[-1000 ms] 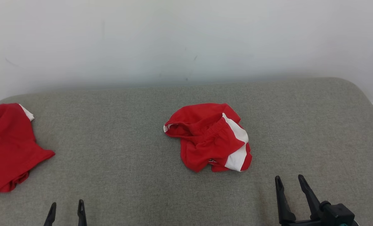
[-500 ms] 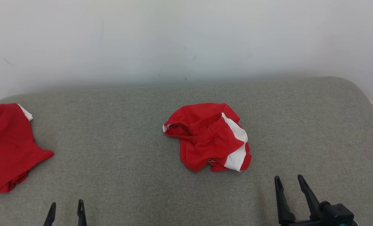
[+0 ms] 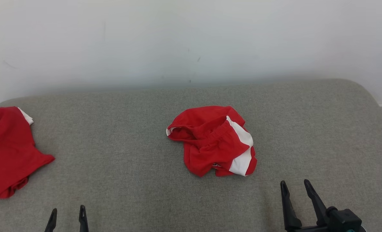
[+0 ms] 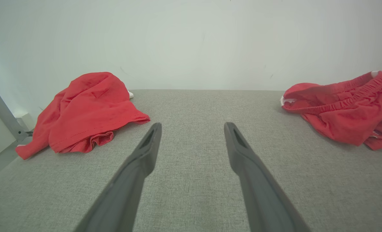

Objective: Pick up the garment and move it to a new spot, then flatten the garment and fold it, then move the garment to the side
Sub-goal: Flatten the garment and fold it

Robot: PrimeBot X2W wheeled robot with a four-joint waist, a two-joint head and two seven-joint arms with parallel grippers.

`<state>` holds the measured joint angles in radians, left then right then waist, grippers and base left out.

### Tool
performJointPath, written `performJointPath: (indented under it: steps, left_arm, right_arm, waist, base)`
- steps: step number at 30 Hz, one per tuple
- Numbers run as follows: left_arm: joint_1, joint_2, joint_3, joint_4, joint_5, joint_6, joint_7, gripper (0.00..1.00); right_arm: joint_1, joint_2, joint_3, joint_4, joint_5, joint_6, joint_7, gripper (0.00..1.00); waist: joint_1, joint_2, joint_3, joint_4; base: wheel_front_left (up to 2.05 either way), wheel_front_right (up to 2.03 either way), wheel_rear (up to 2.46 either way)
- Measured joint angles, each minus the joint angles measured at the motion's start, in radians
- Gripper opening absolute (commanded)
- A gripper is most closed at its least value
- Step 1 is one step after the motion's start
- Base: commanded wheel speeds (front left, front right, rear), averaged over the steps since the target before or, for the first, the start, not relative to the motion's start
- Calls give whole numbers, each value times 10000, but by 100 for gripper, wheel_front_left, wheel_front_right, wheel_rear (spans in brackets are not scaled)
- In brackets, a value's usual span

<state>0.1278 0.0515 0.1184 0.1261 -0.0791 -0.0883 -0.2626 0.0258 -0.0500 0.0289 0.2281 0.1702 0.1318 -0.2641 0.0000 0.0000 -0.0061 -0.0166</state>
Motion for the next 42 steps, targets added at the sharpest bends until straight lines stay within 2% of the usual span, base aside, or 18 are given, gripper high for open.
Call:
performJointPath:
  steps: [20,30,42]
  left_arm:
    - [-61,0,-84,29,-98,2,0,100]
    - [-1810,52,-1313,663,88,-353,0,100]
    - [-5733,757,-4194,2715,-587,-426,0,100]
  right_arm:
    - [-10,0,73,15,13,0,0,100]
    - [-199,2,245,54,136,0,0,100]
    - [-842,-4,130,-23,587,0,0,100]
  waist:
    - [0,0,39,-74]
    - [0,0,213,-321]
    - [1,1,998,-1305]
  base:
    - [0,0,0]
    - [0,0,0]
    - [0,0,0]
